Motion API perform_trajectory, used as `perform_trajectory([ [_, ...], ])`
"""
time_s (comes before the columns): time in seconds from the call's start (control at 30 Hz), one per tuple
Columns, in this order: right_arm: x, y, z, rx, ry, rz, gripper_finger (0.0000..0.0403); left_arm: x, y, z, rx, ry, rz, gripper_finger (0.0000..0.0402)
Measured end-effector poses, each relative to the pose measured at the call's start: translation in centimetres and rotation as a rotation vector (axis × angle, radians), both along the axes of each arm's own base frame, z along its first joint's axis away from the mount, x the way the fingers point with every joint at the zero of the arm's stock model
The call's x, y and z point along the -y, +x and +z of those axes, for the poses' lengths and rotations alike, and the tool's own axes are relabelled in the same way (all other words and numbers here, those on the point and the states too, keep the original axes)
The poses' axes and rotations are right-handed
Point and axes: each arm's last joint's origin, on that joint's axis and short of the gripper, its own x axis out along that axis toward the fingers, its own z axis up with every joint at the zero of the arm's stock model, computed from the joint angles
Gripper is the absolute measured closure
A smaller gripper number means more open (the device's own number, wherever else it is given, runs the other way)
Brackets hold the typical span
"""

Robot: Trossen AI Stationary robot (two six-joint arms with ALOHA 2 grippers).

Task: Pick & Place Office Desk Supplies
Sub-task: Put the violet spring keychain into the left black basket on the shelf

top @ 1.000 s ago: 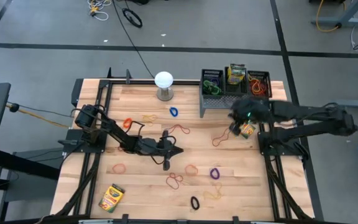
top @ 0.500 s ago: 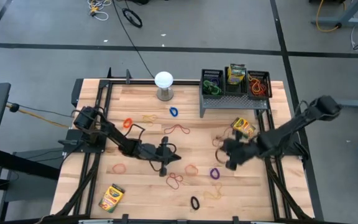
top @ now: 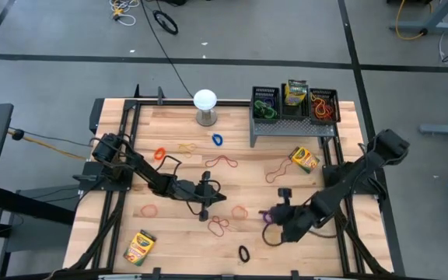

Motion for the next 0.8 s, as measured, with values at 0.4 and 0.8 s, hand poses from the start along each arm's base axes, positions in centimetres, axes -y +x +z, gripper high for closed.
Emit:
perform_trajectory([
  [0.4,-2.8,1.4,-2.2,-0.262,-0.155,0.206,0.0269,0.0,0.0,0.1,0.01,-0.004,-0.001,0.0374],
  [0.8,-2.2,2.2,-4.2,-0.315,-0.216,0.246,0.031,0.0,0.0,0.1,0.011,-0.004,-0.001,0.0374],
])
